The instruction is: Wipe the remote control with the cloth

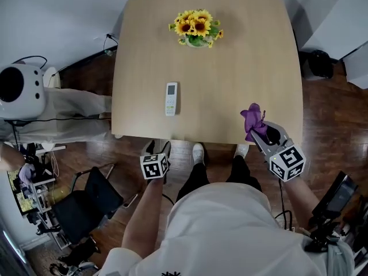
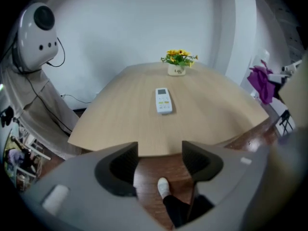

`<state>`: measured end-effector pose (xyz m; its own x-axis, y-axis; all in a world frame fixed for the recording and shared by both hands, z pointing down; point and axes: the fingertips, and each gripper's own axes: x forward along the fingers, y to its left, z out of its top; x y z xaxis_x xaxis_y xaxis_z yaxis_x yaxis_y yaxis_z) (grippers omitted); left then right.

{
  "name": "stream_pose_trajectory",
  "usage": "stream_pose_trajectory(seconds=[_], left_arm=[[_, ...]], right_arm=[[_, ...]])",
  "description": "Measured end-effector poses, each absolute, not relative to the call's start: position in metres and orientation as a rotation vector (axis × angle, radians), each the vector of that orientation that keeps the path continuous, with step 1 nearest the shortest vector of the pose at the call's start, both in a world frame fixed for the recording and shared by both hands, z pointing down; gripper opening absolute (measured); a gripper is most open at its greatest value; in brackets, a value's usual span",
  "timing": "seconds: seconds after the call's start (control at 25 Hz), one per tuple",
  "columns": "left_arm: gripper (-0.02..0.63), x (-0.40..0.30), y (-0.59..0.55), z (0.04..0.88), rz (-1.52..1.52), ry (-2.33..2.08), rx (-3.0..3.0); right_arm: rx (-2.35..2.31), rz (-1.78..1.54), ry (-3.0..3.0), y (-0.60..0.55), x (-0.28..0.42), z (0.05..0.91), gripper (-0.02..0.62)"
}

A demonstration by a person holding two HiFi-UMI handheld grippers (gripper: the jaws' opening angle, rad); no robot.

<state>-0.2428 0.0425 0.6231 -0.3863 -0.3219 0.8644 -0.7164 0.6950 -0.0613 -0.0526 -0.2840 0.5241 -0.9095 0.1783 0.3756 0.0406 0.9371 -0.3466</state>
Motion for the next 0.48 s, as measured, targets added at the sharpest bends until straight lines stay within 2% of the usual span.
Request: stream_pose_trajectory(seconds=[0.08,0.24,0.48], left_arm=[[0.291,-0.229,0.053,0.617,0.588,-1.958,0.857],[0.291,-0.21,0.076,0.599,0.702,-1.922,1.02],[0.291,-0.191,0.105,0.573,0.622,-1.975,1.26]], right_arm=[[-0.168,0.468,-2.66,-0.276,-0.051,0.537,0.125],[-0.138,0.477,-2.67,-0.25,-0.048,0.533,0.126],[-0.03,0.394,-2.712,-0.197,-0.036,0.514,0.126]])
